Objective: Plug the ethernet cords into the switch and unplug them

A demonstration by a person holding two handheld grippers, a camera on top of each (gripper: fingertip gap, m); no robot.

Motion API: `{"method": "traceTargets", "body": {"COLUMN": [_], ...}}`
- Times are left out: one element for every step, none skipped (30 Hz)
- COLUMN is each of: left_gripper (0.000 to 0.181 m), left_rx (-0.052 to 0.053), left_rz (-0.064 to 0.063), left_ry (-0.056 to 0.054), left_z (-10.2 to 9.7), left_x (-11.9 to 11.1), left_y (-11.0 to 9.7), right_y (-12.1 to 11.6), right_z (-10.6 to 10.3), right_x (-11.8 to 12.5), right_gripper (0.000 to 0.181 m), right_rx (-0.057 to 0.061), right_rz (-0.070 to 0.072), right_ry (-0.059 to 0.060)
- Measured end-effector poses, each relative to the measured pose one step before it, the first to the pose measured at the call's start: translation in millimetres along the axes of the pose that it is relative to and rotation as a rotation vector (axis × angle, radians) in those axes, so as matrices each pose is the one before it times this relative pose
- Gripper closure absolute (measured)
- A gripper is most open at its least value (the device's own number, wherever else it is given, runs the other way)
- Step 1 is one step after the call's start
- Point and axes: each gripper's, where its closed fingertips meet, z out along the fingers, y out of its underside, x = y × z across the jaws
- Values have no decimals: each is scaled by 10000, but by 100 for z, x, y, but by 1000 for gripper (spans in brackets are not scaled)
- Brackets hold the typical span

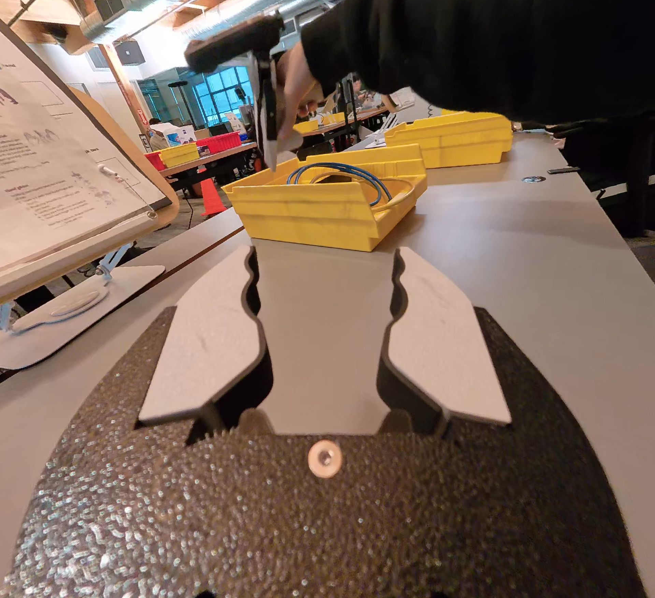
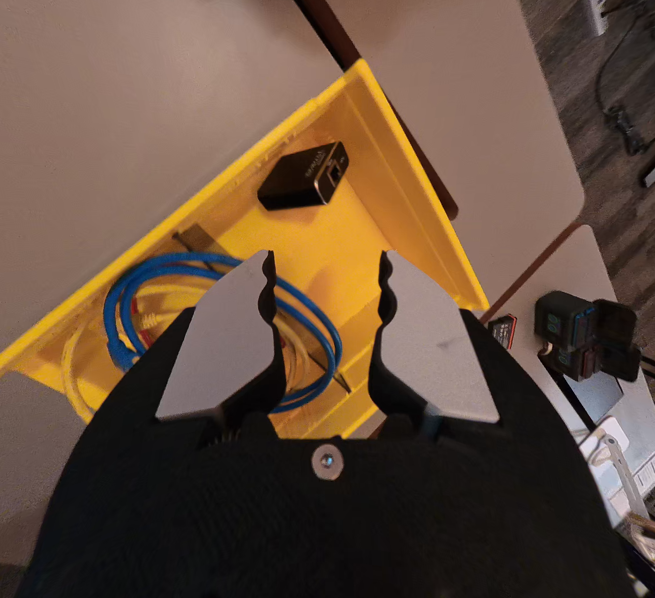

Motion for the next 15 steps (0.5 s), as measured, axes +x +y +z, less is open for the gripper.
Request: {"method": "traceTargets", "body": {"left_gripper": [110,110,110,110,111,111,111,111,111,111,111,111,112,112,112], "left_rx": [-77,-97,-87,-85,-106,-143,-177,-238,-323,-328,-309,-344,-276,-239,-299], "left_rz": [20,45,61,57,52,68,100,128,103,67,-10,-257,-454,-413,-325], "left_ry": [-8,-20,-33,-8,2,6,0,-36,-89,-81,-91,-203,-172,60,172], "left_z": [43,48,36,66,82,114,139,165,209,307,425,595,852,1104,1312], "left_x": [5,-12,-20,34,52,68,89,37,5,65,115,58,256,671,873], "left_y": [149,152,132,166,192,243,280,357,424,348,281,211,-3,-159,-239], "right_y": [812,869,1032,1349,1665,1780,1850,1694,1834,1735,1659,1334,1099,793,449], "right_z": [-1005,-1030,-1038,-1048,-1062,-1058,-1009,-971,-966,-967,-992,-963,-846,-708,-556], "right_x": [14,-54,-271,-425,-538,-831,-971,-1033,-1202,-1026,-543,-153,-142,50,275], "right_gripper": [125,124,123,123,122,120,119,119,118,117,117,116,115,114,114], "right_rx": [305,410,445,401,351,390,503,598,582,524,491,528,470,435,438], "right_rz": [102,190,303,395,482,458,421,442,362,277,353,406,400,465,549], "right_ry": [194,252,221,170,164,63,-7,-48,-149,-123,148,301,145,94,137]}}
